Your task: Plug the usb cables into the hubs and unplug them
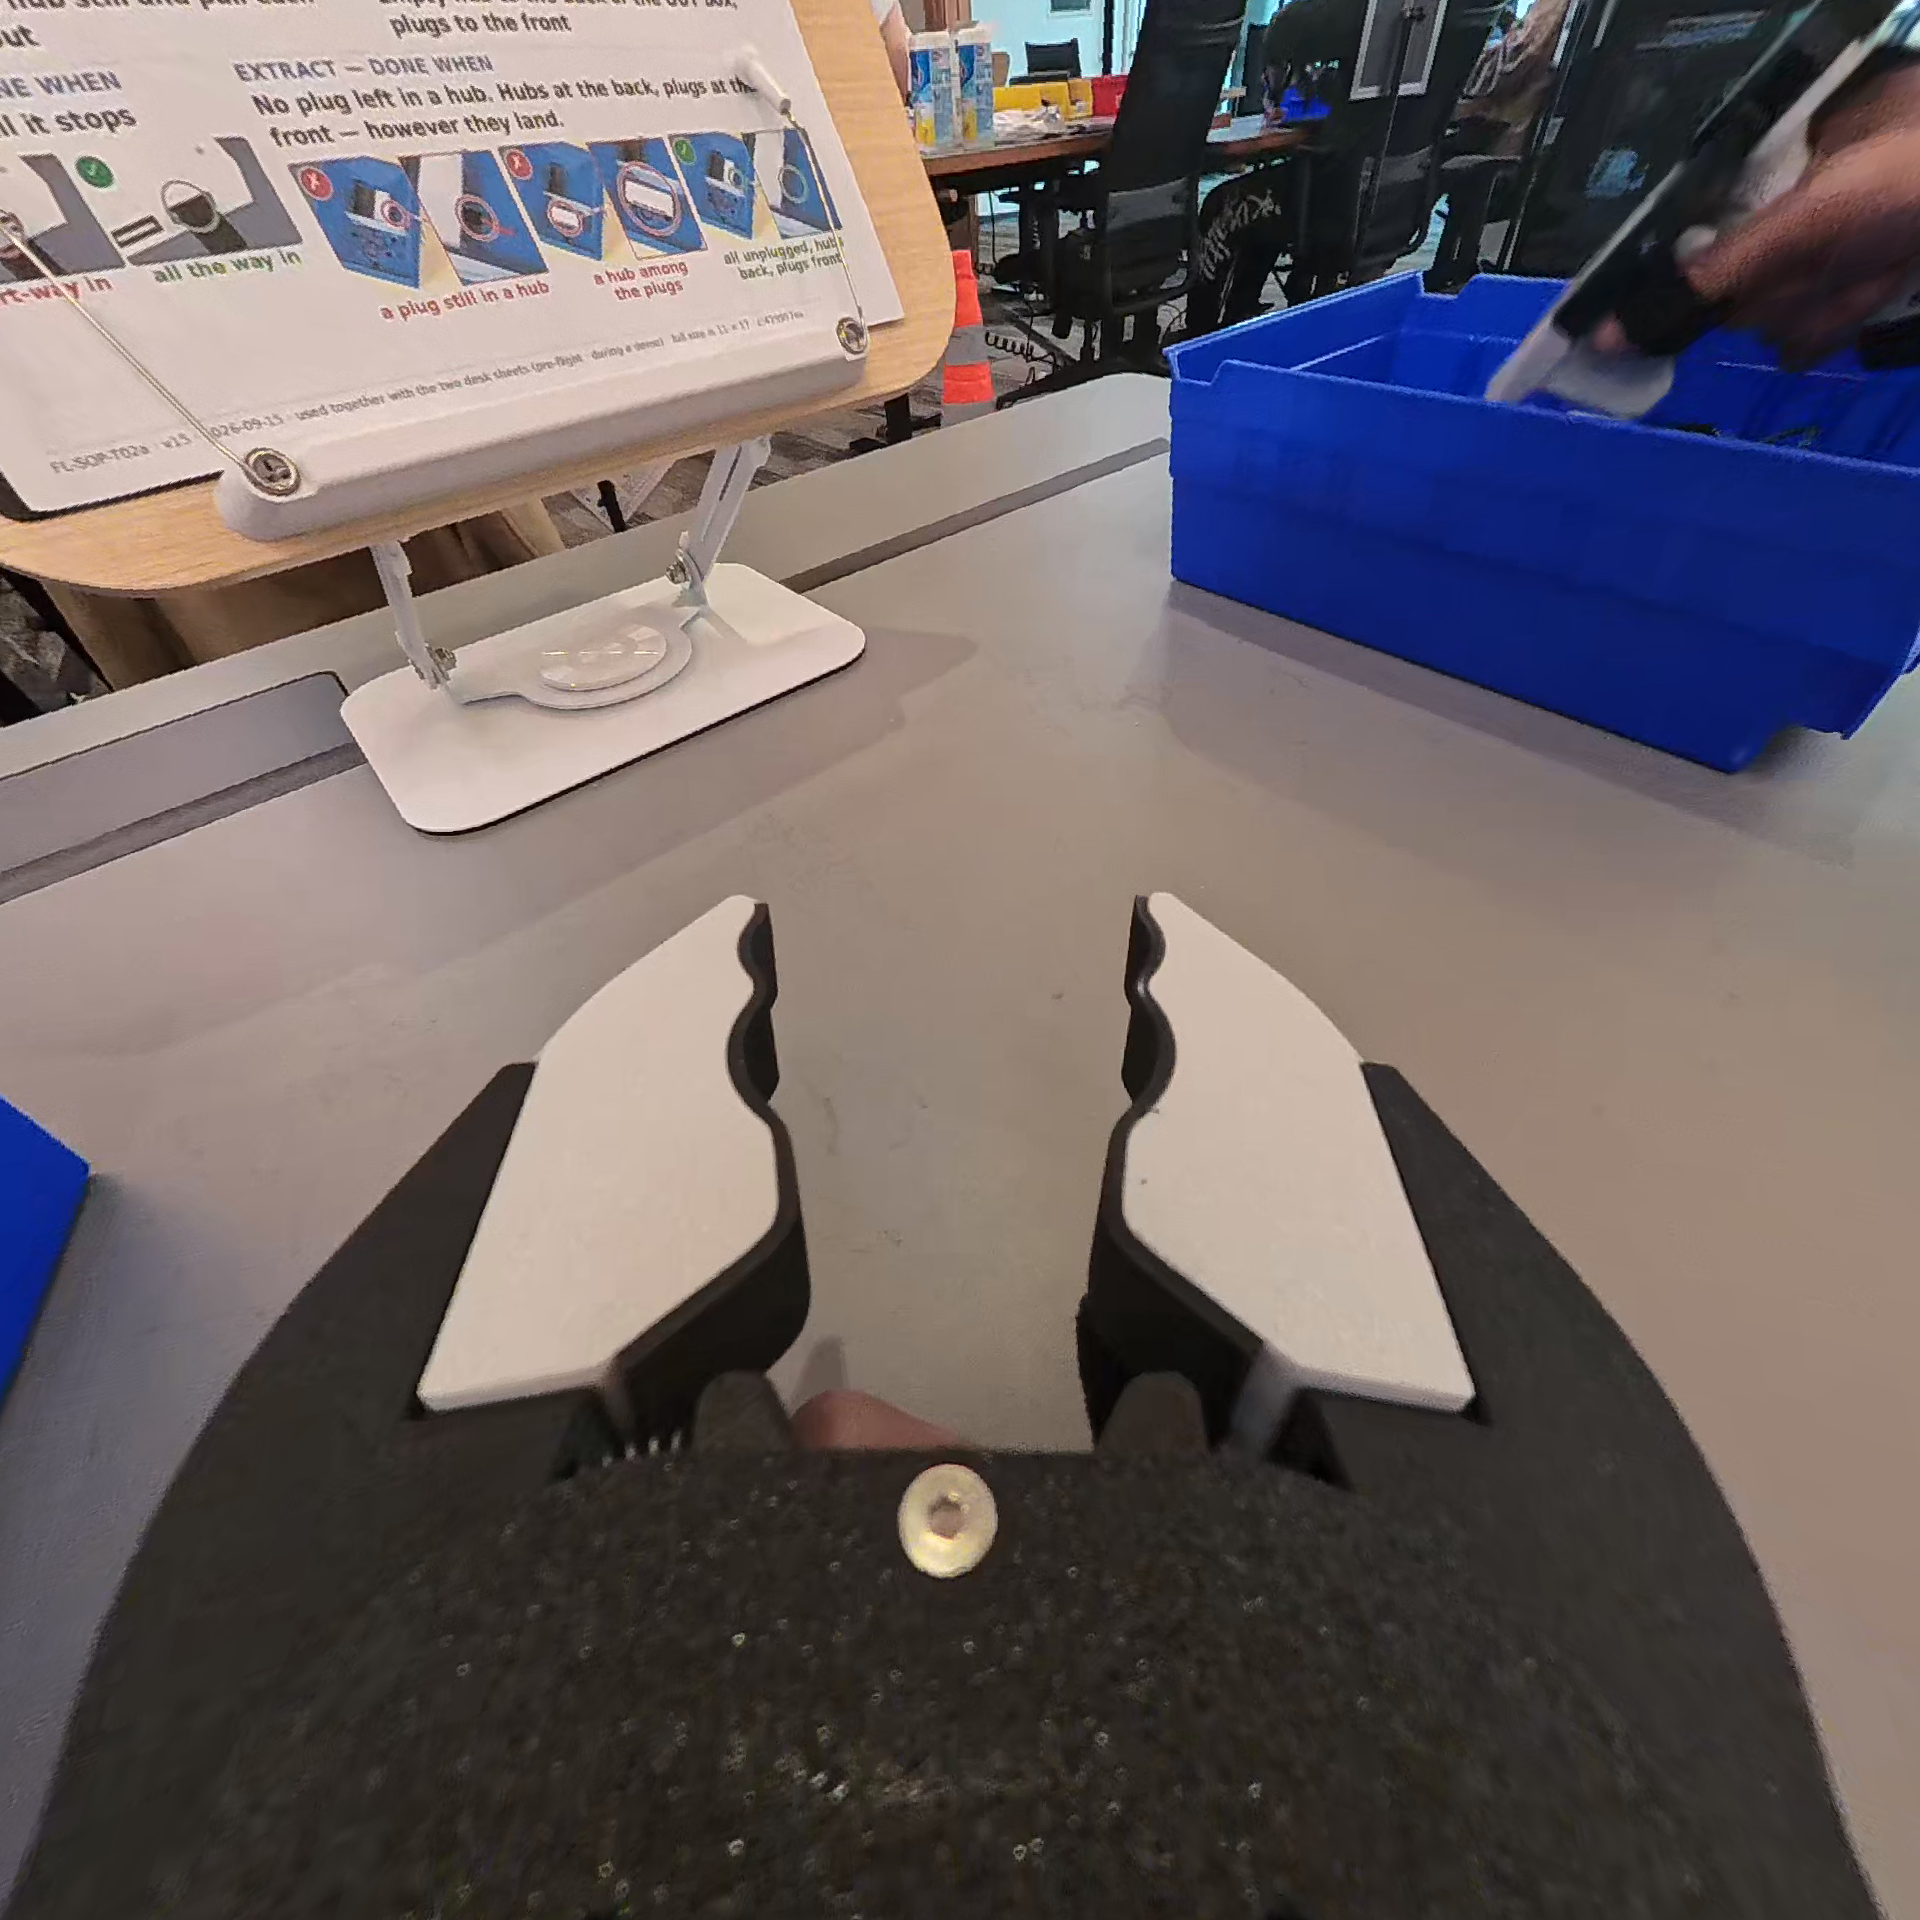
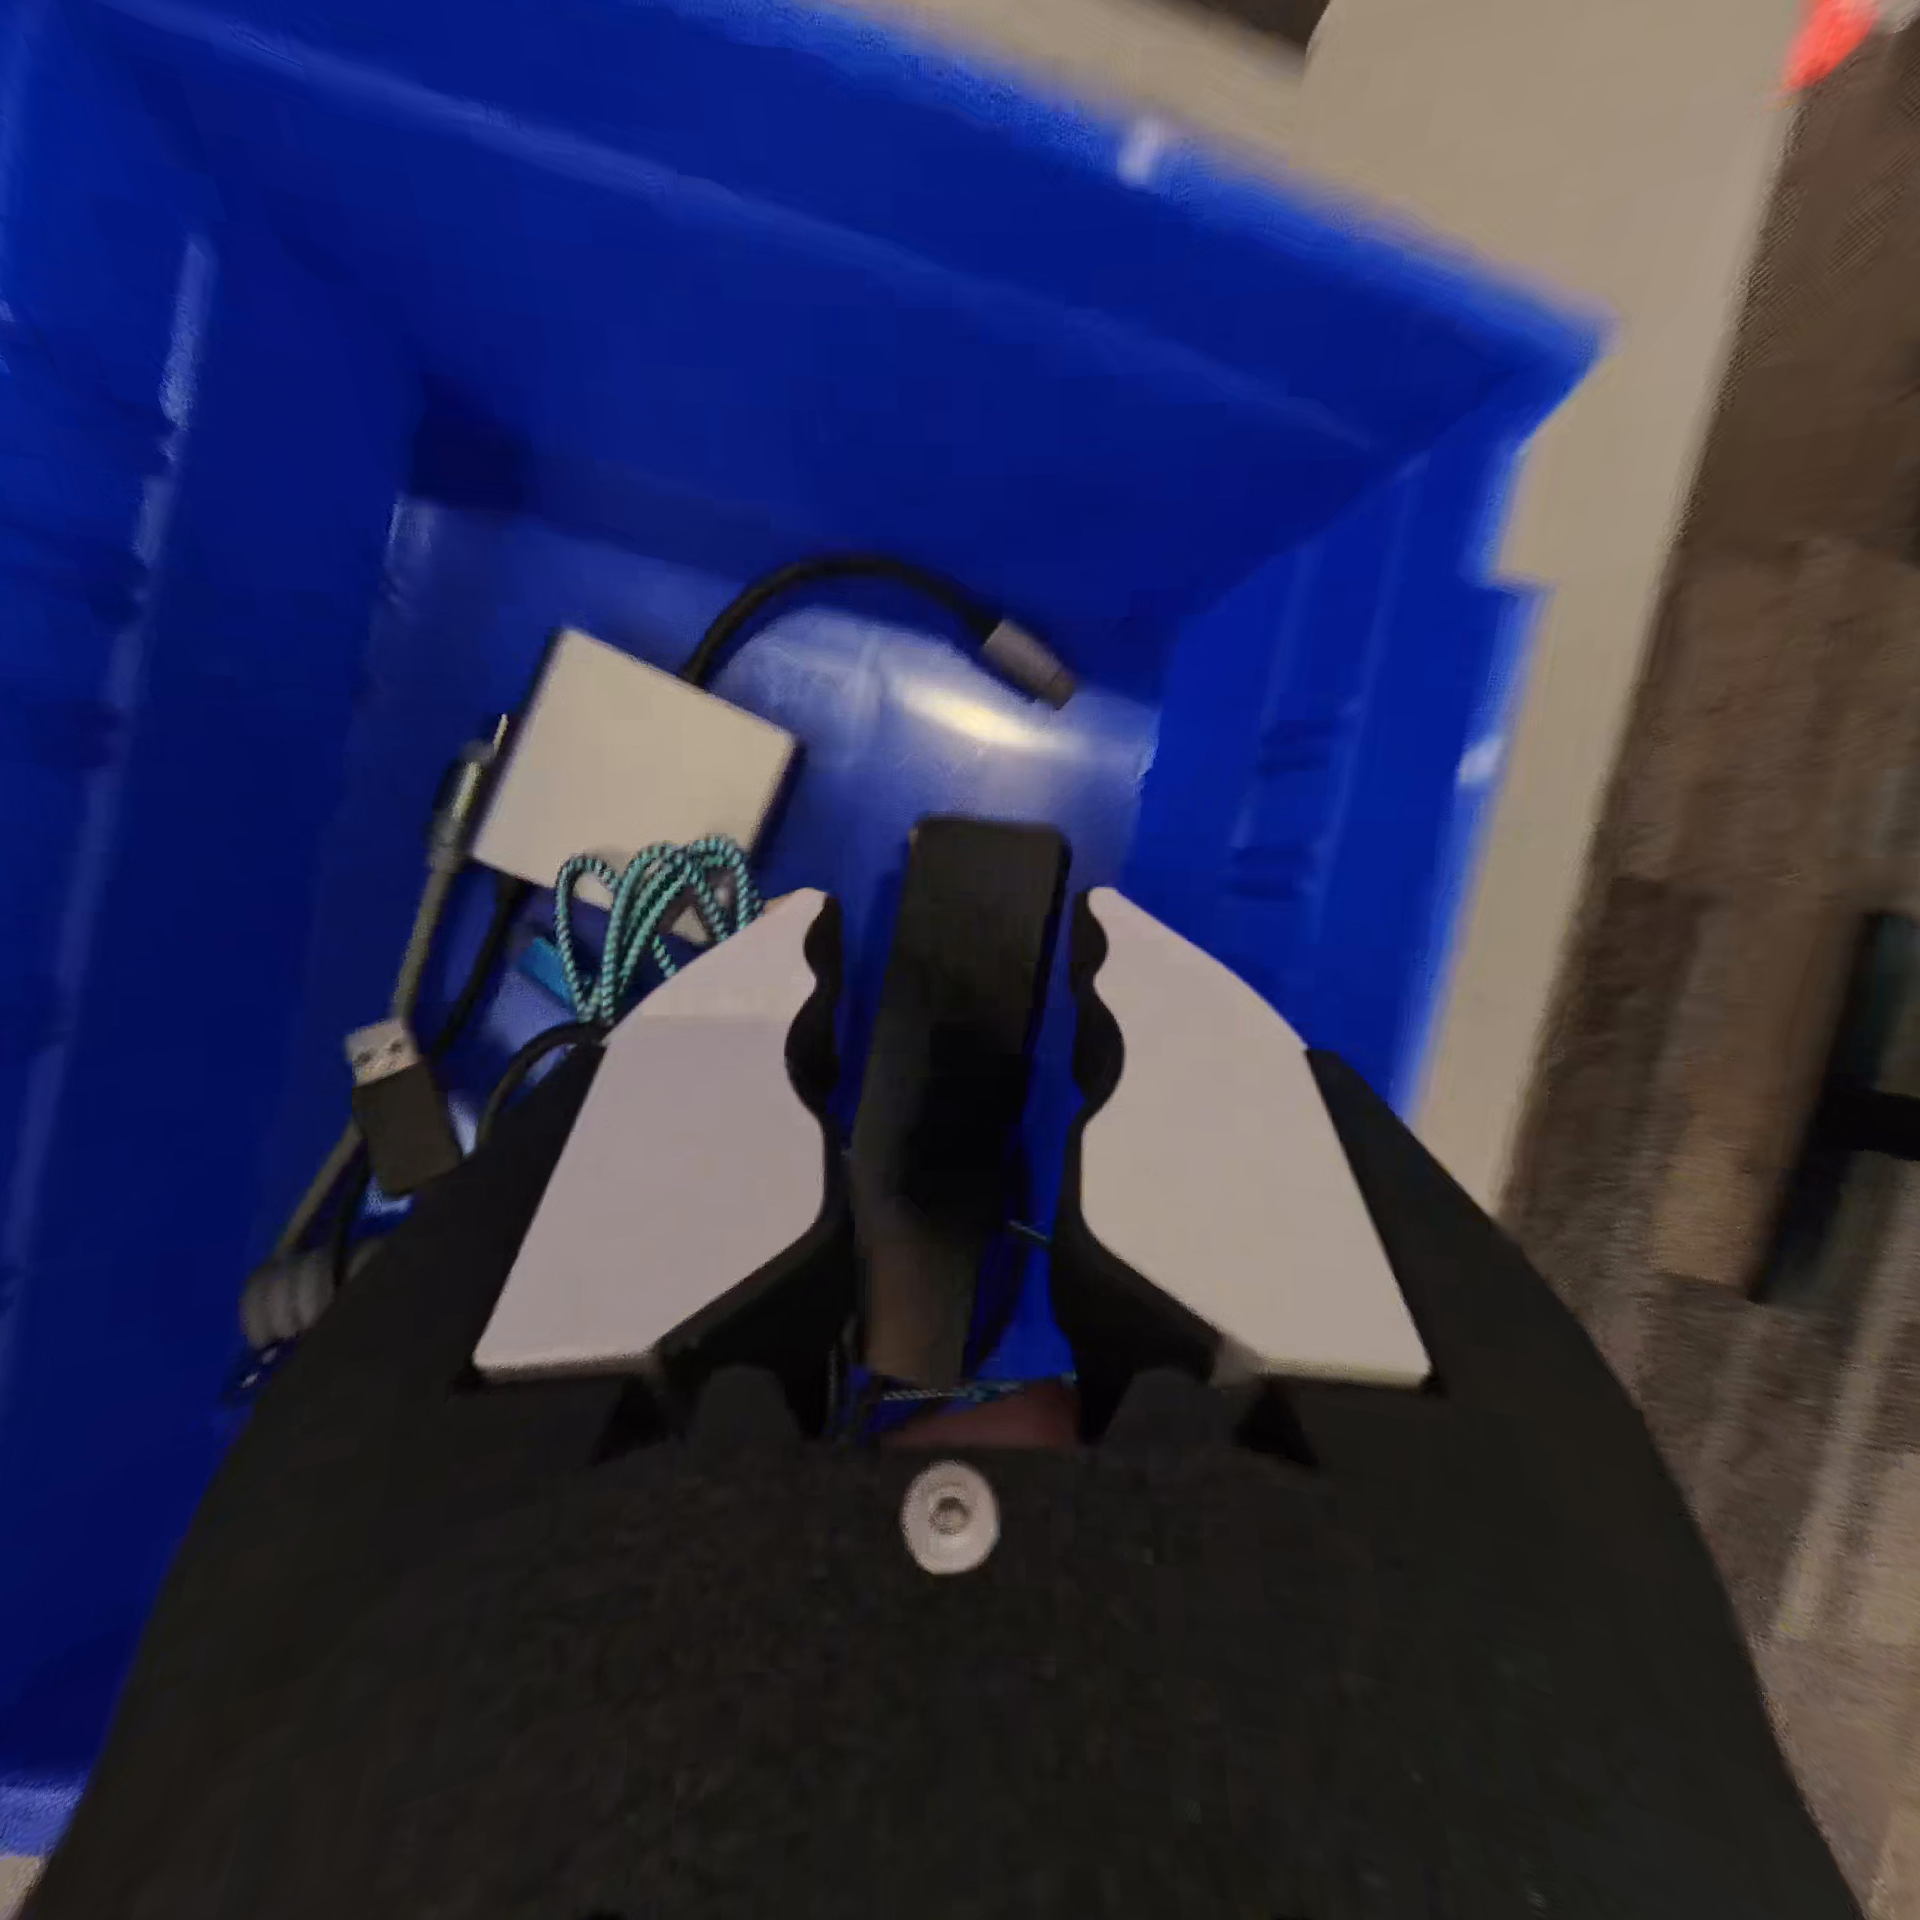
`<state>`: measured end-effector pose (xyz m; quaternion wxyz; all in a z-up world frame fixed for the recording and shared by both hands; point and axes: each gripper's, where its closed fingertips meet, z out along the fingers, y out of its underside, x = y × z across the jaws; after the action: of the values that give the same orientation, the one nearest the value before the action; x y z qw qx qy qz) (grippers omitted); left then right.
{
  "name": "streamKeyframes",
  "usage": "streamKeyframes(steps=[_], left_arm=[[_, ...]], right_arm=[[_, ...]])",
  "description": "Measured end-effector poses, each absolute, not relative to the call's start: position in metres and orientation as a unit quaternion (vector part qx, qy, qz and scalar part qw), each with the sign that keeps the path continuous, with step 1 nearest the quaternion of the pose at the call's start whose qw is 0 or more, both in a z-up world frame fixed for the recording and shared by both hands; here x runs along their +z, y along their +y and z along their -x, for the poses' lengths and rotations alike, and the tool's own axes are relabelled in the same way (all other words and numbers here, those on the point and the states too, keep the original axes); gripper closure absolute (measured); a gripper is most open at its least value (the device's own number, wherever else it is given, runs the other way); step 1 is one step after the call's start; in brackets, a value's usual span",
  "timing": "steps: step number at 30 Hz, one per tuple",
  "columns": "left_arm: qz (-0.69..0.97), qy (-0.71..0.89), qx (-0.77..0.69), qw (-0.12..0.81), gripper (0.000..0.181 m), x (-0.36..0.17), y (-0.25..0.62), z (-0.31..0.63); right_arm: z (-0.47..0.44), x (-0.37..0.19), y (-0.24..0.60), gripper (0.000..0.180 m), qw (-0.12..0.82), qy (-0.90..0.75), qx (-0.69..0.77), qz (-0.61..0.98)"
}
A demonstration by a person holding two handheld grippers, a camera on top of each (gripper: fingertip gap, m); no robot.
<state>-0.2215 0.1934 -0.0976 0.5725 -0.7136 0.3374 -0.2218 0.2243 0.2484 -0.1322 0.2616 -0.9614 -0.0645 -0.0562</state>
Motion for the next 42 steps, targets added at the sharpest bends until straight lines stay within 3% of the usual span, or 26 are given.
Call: streamKeyframes(steps=[5, 8, 10, 16, 22, 42], left_arm=[[0.718, 0.324, -0.217, 0.577, 0.117, -0.096, 0.197, 0.227], [0.728, 0.298, -0.195, 0.586, 0.117, -0.096, 0.206, 0.238], [0.736, 0.269, -0.172, 0.597, 0.117, -0.094, 0.214, 0.250], [0.765, 0.182, -0.124, 0.605, 0.121, -0.097, 0.231, 0.284], [0.785, 0.129, -0.052, 0.604, 0.127, -0.105, 0.242, 0.308], [0.798, 0.123, -0.058, 0.587, 0.128, -0.115, 0.240, 0.307]], right_arm=[[-0.198, -0.013, 0.259, 0.132, 0.431, -0.091, -0.099, 0.892], [-0.118, 0.046, 0.238, 0.134, 0.538, -0.129, -0.023, 0.833], [-0.053, 0.057, 0.217, 0.135, 0.583, -0.159, 0.046, 0.796], [0.080, -0.030, 0.180, 0.136, 0.596, -0.179, 0.154, 0.767], [0.100, -0.094, 0.186, 0.138, 0.614, -0.110, 0.125, 0.771], [0.078, -0.109, 0.189, 0.147, 0.612, -0.074, 0.087, 0.783]])
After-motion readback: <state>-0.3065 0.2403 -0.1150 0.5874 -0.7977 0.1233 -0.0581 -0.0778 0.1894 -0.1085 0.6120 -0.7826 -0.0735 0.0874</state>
